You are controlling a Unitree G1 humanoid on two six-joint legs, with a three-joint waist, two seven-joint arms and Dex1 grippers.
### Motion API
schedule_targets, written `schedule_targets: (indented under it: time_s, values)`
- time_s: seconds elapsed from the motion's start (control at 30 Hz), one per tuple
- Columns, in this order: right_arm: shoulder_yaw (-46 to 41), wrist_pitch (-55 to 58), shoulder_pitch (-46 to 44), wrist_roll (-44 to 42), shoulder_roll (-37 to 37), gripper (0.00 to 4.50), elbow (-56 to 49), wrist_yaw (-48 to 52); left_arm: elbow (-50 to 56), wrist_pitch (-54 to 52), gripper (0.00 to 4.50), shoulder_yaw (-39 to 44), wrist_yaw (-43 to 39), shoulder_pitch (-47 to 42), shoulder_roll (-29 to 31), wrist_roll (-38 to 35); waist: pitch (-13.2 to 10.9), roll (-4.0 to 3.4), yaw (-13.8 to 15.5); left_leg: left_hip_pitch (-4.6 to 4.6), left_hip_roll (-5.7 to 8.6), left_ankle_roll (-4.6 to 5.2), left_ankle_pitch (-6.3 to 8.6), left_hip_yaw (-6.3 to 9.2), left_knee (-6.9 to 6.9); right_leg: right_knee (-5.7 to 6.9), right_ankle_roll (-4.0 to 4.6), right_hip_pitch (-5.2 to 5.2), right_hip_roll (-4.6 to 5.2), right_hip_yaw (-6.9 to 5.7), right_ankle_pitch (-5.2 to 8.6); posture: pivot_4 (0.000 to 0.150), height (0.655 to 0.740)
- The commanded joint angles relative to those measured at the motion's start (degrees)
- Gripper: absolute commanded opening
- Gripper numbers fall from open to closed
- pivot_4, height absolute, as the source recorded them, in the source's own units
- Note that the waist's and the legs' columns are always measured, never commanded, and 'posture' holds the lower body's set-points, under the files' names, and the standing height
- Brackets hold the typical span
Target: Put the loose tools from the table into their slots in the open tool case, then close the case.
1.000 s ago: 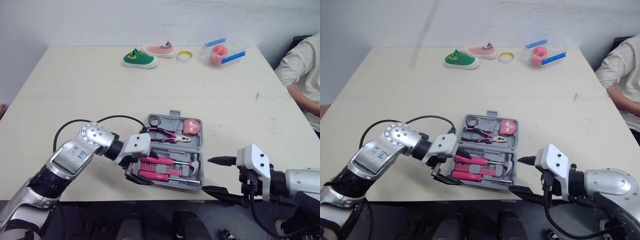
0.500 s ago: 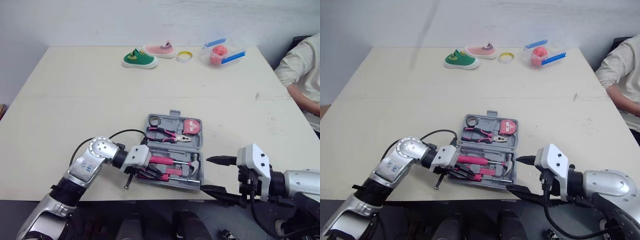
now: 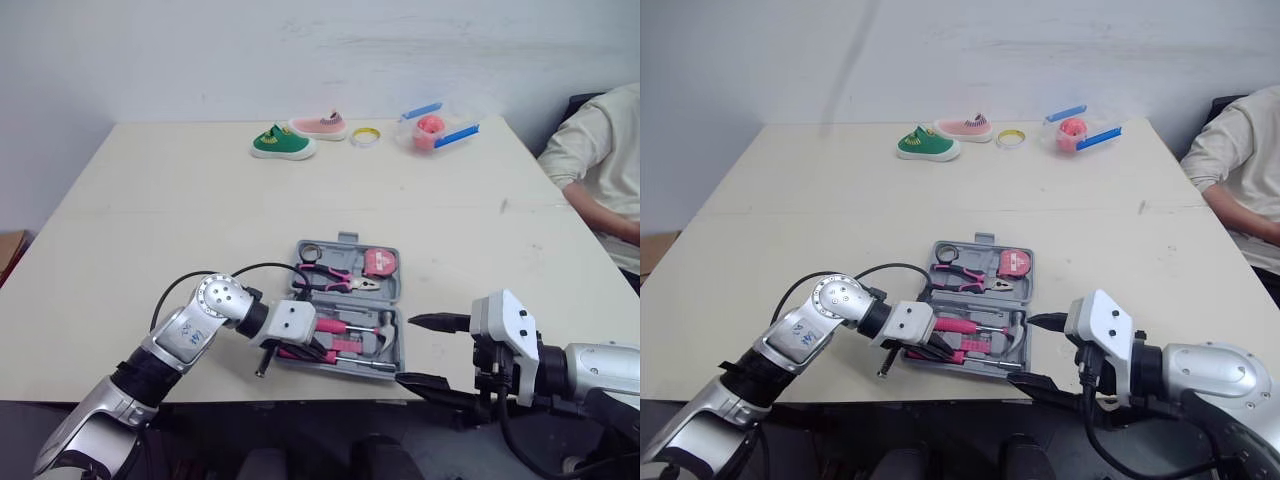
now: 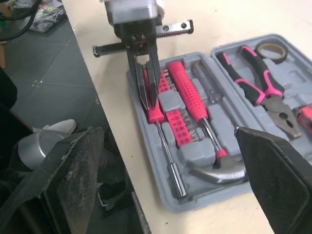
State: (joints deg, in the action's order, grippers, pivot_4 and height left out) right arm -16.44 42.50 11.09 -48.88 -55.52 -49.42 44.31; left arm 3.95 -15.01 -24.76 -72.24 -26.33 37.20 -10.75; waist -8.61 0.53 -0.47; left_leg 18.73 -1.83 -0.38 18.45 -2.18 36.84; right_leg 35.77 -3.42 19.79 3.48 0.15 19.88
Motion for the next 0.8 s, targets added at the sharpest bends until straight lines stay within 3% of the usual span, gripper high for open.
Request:
schedule_targets:
  time_s: [0.03,0.07,0.17,0.37,0.47,0.67,0.7,0.8]
  values:
    - [-3.1,-1.4,0.9,1.6,1.0,4.50,0.1,-1.3,5.5,-10.3,0.13,7.1,-3.8,1.7,3.5,-10.9,-0.2,0.32,-0.4,0.10,0.00,-0.03,-0.01,0.00,0.01,0.12,-0.06,0.14,0.00,-0.01,-0.03,0.150,0.7400]
    - [-3.3,-1.8,1.0,2.7,1.4,4.50,1.0,-1.9,6.1,-12.1,0.13,9.5,-3.5,1.7,4.4,-12.6,-0.3,0.54,-0.6,0.51,-0.02,-0.18,-0.09,0.02,0.11,0.35,-0.65,0.88,-0.01,-0.08,-0.35,0.150,0.7400]
    - [-2.8,-3.4,0.8,7.6,2.4,4.50,4.9,-3.7,4.6,-13.2,0.13,14.9,-1.0,1.6,6.0,-13.7,-0.4,0.64,-0.3,1.82,0.05,-0.51,-0.34,0.14,0.51,0.81,-0.74,2.24,-0.02,-0.19,-0.41,0.150,0.7400]
    - [3.3,-3.8,-5.4,16.0,4.5,4.50,14.6,-7.9,-9.8,-3.7,0.13,18.0,7.4,-1.5,6.6,-3.9,-0.6,0.71,0.2,1.95,0.18,-0.24,-0.36,0.02,0.45,0.80,-0.84,2.44,0.00,-0.09,-0.47,0.150,0.7400]
    - [7.7,-5.3,-8.5,21.0,4.8,3.59,19.5,-8.0,-15.4,-1.7,0.00,17.0,11.3,-4.3,4.1,-0.2,-0.7,0.76,0.4,1.96,0.21,-0.20,-0.39,0.01,0.42,0.84,-0.88,2.49,0.02,-0.06,-0.51,0.150,0.7400]
    - [16.8,-5.8,-17.1,25.9,8.9,0.42,25.4,-7.5,-19.3,0.0,0.00,14.2,14.0,-6.7,-2.1,3.5,-0.7,0.75,0.3,2.54,0.23,-0.20,-0.39,-0.04,0.57,1.03,-0.91,2.97,0.01,-0.08,-0.52,0.150,0.7400]
    - [18.0,-5.8,-18.1,26.2,9.7,0.09,25.7,-7.1,-19.1,-0.3,0.00,14.1,14.3,-6.8,-3.0,3.5,-0.7,0.75,0.3,2.58,0.22,-0.20,-0.39,-0.05,0.56,1.12,-0.91,3.00,0.00,-0.08,-0.52,0.150,0.7400]
    - [20.9,-6.5,-20.6,27.5,11.7,0.09,26.5,-6.4,-17.9,-1.7,0.00,13.5,14.4,-6.4,-4.7,3.4,-0.7,0.75,0.3,2.57,0.20,-0.20,-0.39,-0.06,0.55,1.12,-0.91,3.00,-0.01,-0.08,-0.52,0.150,0.7400]
